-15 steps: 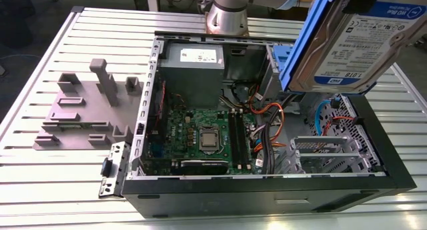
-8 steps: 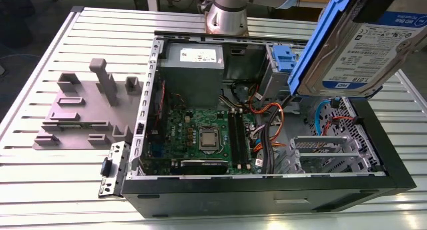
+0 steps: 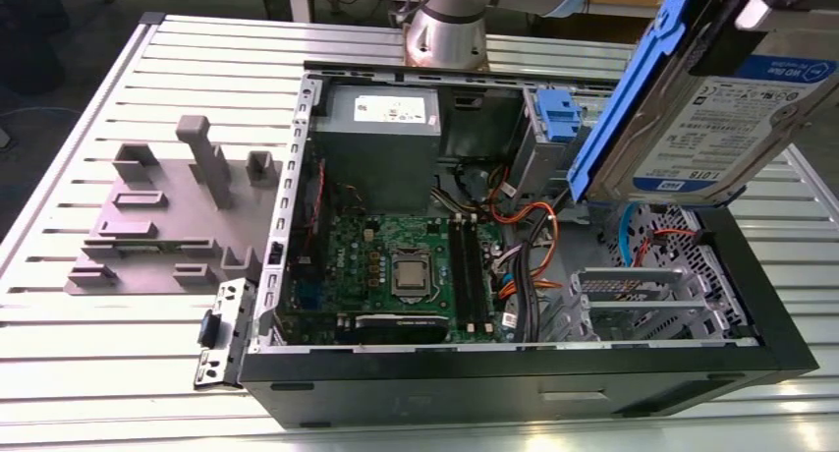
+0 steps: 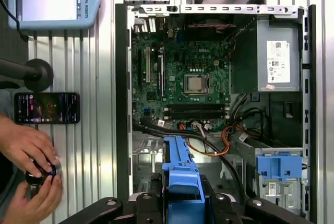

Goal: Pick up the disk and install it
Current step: 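Pick up the disk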

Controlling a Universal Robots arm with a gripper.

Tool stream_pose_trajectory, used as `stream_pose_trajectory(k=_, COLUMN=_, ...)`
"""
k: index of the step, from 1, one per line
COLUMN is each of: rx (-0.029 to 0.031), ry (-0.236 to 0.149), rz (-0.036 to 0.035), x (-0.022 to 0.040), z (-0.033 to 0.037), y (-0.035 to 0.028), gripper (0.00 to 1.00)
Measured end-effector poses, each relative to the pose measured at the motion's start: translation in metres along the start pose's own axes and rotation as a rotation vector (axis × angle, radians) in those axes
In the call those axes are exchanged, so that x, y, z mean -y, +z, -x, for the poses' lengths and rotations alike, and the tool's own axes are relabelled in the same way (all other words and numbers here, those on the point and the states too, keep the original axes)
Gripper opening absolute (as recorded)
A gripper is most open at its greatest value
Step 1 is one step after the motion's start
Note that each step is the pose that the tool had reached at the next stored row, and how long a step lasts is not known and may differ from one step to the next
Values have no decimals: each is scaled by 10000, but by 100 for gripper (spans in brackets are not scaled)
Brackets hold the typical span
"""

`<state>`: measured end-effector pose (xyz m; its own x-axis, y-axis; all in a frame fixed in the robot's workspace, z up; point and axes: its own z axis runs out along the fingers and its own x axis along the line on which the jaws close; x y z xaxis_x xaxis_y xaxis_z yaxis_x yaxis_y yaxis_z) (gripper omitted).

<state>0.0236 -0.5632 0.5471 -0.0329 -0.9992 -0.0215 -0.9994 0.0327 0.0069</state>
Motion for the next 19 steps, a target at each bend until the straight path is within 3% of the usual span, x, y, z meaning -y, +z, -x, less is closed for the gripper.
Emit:
stream_pose_trajectory(k=7, rx=0, ry=0, rz=0, x=4, z=-10, y=65, gripper=36)
stream_pose_trajectory(k=19, rx=1, ry=2, rz=-1, x=37, z=-10, y=121, gripper=36)
